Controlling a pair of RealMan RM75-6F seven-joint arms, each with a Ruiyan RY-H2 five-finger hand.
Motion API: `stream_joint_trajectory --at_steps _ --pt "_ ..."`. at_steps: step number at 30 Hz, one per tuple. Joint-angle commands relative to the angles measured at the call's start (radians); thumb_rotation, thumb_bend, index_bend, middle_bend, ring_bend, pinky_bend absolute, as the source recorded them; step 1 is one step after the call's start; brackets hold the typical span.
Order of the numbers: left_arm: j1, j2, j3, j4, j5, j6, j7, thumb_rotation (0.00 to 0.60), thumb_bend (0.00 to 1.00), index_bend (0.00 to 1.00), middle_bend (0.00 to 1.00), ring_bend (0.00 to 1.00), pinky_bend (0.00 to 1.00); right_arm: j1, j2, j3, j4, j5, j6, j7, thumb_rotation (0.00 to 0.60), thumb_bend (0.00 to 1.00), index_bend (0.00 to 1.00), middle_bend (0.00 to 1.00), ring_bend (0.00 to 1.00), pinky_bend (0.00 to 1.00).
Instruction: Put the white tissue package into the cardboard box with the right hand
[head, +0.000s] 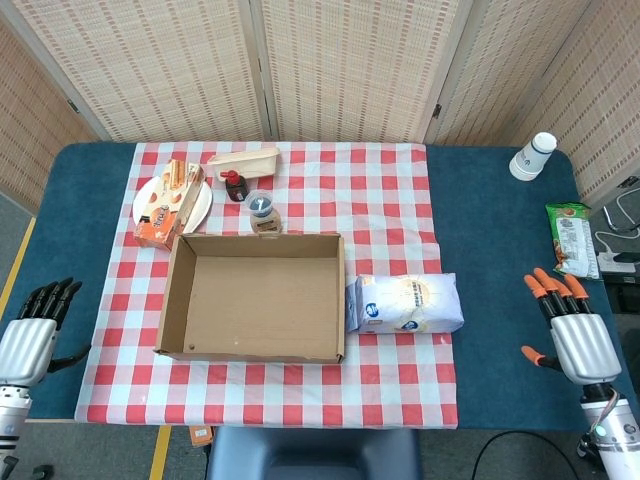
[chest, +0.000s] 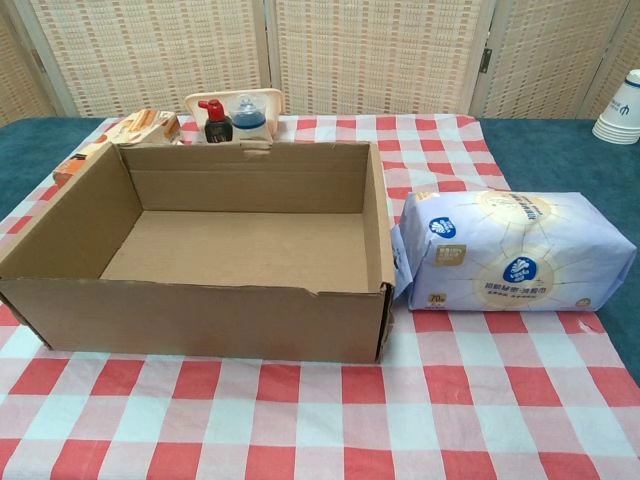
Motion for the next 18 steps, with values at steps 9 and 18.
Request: stream_joint_trajectory --at_steps 9,18 --pt "-0.005 0.004 0.000 -0.002 0.005 -0.007 -0.015 0.600 0.20 0.00 0.00 0.00 0.07 0.156 0.154 0.041 -0.244 0.111 -0.280 -0.057 0.600 0.00 0.00 0.00 0.00 0.00" --pt "-0.004 0.006 -0.001 -0.006 0.002 -0.005 -0.013 0.600 0.20 0.00 0.00 0.00 0.07 0.329 0.196 0.114 -0.349 0.326 -0.499 -0.180 0.600 0.00 0.00 0.00 0.00 0.00"
